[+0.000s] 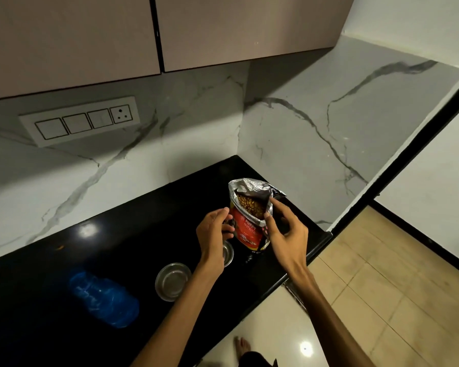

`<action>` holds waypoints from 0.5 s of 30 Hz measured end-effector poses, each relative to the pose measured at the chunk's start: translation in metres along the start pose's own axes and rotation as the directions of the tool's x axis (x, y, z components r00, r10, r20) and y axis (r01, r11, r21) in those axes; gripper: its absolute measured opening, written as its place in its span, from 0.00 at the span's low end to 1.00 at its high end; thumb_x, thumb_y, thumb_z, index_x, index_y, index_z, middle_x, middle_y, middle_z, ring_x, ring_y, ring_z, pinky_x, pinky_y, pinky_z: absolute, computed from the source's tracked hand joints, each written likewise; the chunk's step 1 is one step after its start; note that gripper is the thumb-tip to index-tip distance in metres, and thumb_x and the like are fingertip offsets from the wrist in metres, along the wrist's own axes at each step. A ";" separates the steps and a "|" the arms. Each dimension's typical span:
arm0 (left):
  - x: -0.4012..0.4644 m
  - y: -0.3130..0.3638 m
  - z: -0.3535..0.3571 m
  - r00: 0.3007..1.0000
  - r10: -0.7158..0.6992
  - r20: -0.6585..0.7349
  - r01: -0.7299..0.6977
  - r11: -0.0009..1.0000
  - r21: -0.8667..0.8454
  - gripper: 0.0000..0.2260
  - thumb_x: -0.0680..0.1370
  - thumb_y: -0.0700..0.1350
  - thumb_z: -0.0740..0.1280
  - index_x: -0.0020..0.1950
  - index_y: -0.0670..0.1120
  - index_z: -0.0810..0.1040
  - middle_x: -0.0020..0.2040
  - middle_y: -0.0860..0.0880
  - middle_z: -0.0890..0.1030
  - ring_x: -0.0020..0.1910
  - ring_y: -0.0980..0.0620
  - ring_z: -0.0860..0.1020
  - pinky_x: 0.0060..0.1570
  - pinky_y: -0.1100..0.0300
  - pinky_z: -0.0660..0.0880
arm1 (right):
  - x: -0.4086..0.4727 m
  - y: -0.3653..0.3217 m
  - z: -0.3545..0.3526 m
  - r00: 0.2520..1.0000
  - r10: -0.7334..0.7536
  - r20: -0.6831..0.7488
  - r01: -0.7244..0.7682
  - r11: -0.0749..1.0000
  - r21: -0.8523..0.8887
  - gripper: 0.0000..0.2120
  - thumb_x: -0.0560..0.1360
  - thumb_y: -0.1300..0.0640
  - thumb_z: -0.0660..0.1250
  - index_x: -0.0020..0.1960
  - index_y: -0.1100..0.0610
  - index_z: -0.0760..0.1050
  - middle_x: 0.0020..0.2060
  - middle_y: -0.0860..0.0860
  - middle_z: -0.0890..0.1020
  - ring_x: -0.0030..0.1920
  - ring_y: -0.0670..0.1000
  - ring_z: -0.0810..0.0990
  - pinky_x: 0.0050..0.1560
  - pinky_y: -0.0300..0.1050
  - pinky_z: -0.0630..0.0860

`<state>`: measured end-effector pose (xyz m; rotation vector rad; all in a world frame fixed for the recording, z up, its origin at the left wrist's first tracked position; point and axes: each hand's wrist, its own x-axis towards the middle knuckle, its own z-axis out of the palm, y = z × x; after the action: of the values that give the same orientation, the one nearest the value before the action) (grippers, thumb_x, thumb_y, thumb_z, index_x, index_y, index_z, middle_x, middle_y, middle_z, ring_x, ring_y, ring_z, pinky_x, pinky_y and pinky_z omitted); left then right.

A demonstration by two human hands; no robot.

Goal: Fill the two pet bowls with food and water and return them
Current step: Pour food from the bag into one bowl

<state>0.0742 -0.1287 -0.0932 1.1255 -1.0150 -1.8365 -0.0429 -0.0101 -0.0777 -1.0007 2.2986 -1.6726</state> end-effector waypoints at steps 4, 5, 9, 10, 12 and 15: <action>0.010 -0.020 -0.003 0.995 -0.095 0.031 0.095 0.995 0.001 0.07 0.81 0.46 0.69 0.57 0.46 0.83 0.51 0.45 0.86 0.46 0.50 0.86 0.43 0.58 0.82 | 0.005 0.024 -0.009 0.995 0.091 0.039 -0.096 0.988 0.121 0.19 0.81 0.50 0.71 0.71 0.44 0.78 0.64 0.41 0.83 0.65 0.40 0.80 0.61 0.42 0.78; 0.012 -0.025 -0.004 0.994 -0.105 0.038 0.104 0.994 0.018 0.08 0.81 0.46 0.69 0.58 0.46 0.82 0.52 0.45 0.86 0.49 0.49 0.86 0.45 0.56 0.83 | 0.008 0.030 -0.012 0.991 0.124 0.045 -0.129 0.981 0.143 0.19 0.81 0.51 0.71 0.71 0.45 0.78 0.64 0.41 0.83 0.65 0.40 0.80 0.64 0.44 0.77; 0.023 -0.044 -0.003 0.991 -0.117 0.067 0.108 0.987 0.120 0.13 0.79 0.42 0.70 0.64 0.48 0.81 0.56 0.48 0.84 0.55 0.52 0.84 0.49 0.57 0.82 | 0.024 0.051 -0.026 0.978 0.196 0.068 -0.207 0.952 0.225 0.19 0.82 0.53 0.70 0.72 0.49 0.77 0.67 0.44 0.82 0.68 0.42 0.79 0.72 0.52 0.74; 0.025 -0.048 -0.003 0.989 -0.125 0.074 0.115 0.985 0.129 0.14 0.79 0.41 0.70 0.64 0.49 0.81 0.57 0.49 0.84 0.56 0.52 0.83 0.48 0.59 0.81 | 0.028 0.053 -0.029 0.978 0.196 0.068 -0.206 0.949 0.239 0.19 0.82 0.54 0.69 0.73 0.50 0.77 0.67 0.44 0.82 0.68 0.42 0.79 0.72 0.52 0.73; 0.031 -0.057 0.001 0.988 -0.138 0.073 0.126 0.981 0.148 0.16 0.78 0.38 0.70 0.65 0.49 0.80 0.58 0.50 0.82 0.58 0.54 0.81 0.49 0.60 0.79 | 0.041 0.060 -0.036 0.979 0.191 0.075 -0.204 0.944 0.260 0.19 0.82 0.55 0.68 0.73 0.51 0.77 0.67 0.45 0.81 0.66 0.39 0.79 0.72 0.52 0.73; 0.044 -0.067 0.006 0.985 -0.159 0.059 0.147 0.974 0.171 0.17 0.78 0.36 0.68 0.66 0.49 0.78 0.56 0.55 0.81 0.56 0.58 0.79 0.51 0.61 0.77 | 0.066 0.073 -0.039 0.977 0.176 0.124 -0.204 0.939 0.277 0.19 0.83 0.57 0.67 0.73 0.53 0.76 0.69 0.45 0.80 0.67 0.40 0.79 0.74 0.54 0.72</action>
<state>0.0412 -0.1385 -0.1655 1.2748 -1.1697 -1.9554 -0.1434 -0.0047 -0.1094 -0.7541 1.9458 -1.7683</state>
